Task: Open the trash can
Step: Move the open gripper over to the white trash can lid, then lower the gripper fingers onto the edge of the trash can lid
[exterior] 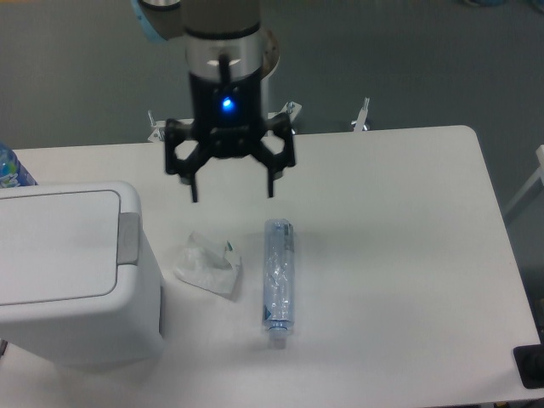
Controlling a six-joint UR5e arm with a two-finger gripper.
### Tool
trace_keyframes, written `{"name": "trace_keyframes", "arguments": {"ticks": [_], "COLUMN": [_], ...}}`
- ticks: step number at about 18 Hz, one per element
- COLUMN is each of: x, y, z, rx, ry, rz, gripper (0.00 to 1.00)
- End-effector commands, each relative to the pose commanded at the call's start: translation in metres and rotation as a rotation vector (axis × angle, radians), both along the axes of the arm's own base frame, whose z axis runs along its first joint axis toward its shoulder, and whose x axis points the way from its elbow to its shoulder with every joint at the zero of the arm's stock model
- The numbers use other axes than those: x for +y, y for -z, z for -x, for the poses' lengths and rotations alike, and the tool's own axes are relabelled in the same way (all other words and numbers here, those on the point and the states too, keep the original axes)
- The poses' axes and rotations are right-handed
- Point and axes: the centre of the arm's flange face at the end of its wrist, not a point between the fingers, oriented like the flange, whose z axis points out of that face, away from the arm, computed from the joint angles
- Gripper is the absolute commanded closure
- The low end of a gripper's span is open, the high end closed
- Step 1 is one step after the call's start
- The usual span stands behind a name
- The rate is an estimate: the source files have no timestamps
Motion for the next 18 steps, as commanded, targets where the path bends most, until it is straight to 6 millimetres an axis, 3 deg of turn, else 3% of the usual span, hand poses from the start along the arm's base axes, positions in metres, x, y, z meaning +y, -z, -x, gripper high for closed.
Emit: {"name": "trace_keyframes", "arguments": {"ticks": [6, 18], "x": [0.019, 0.029], "y": [0.018, 0.032], "z": [-0.014, -0.024], "rx": [-0.014, -0.025], "ry": [0.039, 0.06], "rz": [0.028, 0.046], "gripper": [0.0, 0.0]}}
